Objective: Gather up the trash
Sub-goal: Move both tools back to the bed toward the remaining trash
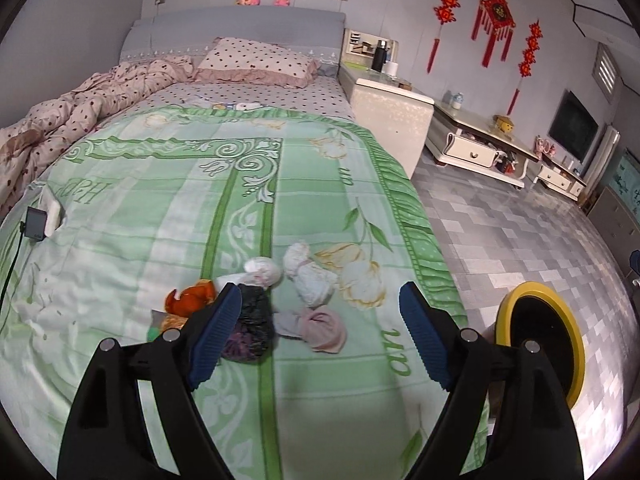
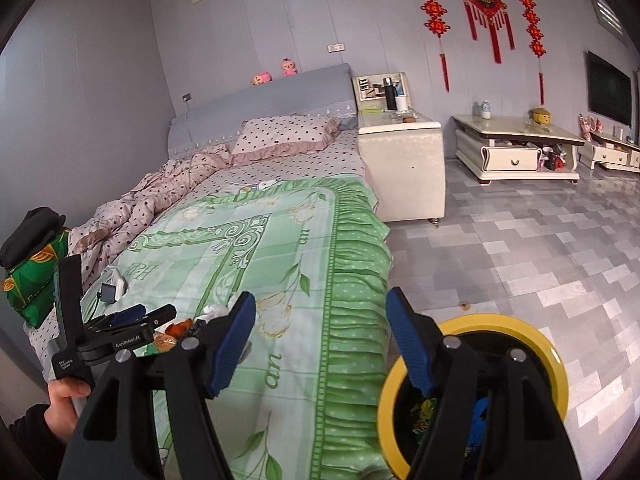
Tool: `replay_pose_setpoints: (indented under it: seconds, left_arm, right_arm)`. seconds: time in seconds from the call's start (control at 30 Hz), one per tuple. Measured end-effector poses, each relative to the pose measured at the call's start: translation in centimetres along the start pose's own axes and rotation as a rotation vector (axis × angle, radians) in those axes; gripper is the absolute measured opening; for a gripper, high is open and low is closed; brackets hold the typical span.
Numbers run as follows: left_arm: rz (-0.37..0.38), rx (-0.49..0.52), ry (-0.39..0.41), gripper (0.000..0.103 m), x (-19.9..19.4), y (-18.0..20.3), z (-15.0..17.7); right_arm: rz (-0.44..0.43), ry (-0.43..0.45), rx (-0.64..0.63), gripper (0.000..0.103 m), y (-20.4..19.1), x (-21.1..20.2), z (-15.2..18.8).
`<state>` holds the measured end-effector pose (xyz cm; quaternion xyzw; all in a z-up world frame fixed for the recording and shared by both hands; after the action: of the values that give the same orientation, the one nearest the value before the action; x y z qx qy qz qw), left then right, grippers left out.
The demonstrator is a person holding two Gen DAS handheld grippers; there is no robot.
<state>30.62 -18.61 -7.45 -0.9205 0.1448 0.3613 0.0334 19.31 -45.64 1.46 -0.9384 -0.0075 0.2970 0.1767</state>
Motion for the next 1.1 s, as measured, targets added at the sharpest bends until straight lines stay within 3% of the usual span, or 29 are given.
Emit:
replay_pose_setpoints:
  seconds: [0.47, 0.8, 1.1]
  left_arm:
    - [-0.116, -0.127, -0.065, 0.078, 0.3, -11.2, 4.8]
    - [-0.144, -0.178, -0.137, 0.077, 3.5, -15.0, 8.7]
    - [-0.129, -0.207, -0.18, 0.077, 6.7, -16.4, 10.3]
  right_arm:
    - [-0.088, -0.133, -0.082, 0.064, -8.4, 7.5, 3.6]
    - [-0.093, -0.247, -0.122, 0.064, -11.2, 13.9, 8.0]
    - [-0.056, -0.338, -0.144, 0.064, -11.7, 20.1, 11.6]
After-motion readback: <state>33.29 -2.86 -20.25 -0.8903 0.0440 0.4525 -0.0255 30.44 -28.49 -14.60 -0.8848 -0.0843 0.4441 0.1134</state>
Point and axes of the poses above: each gripper's, at about its wrist camera, not at the fingertips, and x roughly the way its jaws point, y to its right, z to its underside, the point moved 10 cm from there along x, roughly the way its jaws point, and after that the axes turned 9 degrees about x, right-handed, at the moved point
